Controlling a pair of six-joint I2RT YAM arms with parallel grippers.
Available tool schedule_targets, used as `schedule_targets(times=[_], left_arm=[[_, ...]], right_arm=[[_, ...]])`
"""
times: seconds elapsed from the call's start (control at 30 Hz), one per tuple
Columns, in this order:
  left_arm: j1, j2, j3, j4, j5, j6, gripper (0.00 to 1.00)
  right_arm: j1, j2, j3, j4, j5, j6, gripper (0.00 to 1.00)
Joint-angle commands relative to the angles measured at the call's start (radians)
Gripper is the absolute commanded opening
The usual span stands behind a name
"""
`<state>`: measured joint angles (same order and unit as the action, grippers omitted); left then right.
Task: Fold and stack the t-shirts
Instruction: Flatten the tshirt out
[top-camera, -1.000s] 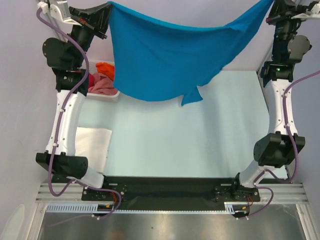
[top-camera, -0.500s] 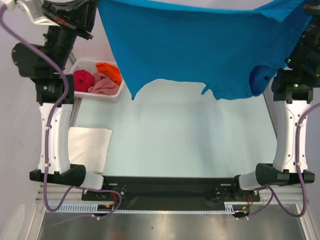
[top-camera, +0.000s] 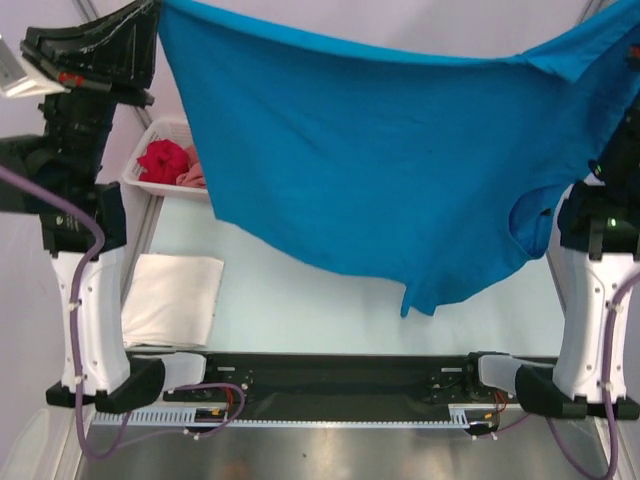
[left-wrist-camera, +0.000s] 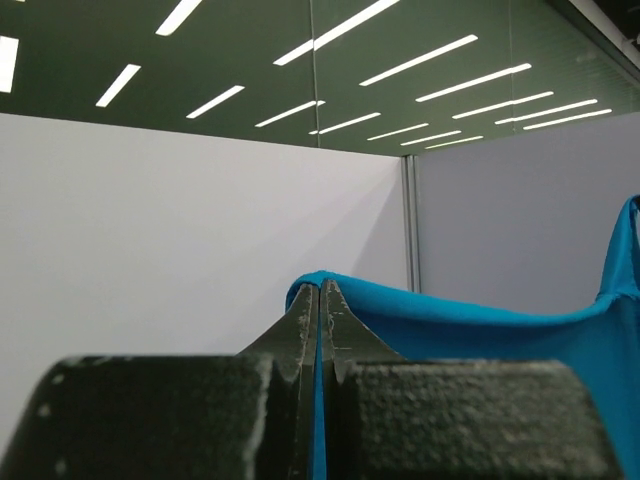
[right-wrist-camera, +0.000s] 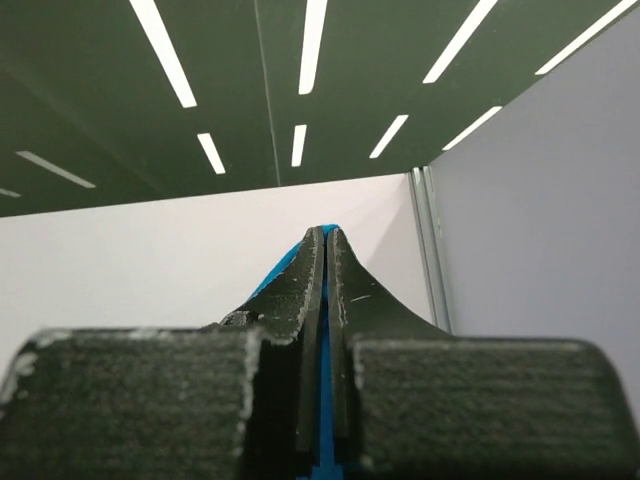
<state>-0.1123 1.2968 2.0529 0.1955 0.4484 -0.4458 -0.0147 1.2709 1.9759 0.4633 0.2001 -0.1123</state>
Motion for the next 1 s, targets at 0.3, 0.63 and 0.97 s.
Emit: schedule_targets(times=[0.3,0.63,0.97], left_arm=[[0.008,-0.169,-0.266,0.128,-0.056,-0.019,0.00],[0.008,-0.145,-0.240,0.134,-0.070,0.004,0.00],[0.006,-0.321,-0.206,0.044,-0.060,0.005,0.00]], right_arm=[[0.002,-0.208,-0.253,0.109,-0.022,0.020,0.00],[0.007,-0.149,-0.224,0.134,-0.059,0.051,0.00],[0.009,-0.395,-0.229,-0.011,-0.091,0.108,0.00]])
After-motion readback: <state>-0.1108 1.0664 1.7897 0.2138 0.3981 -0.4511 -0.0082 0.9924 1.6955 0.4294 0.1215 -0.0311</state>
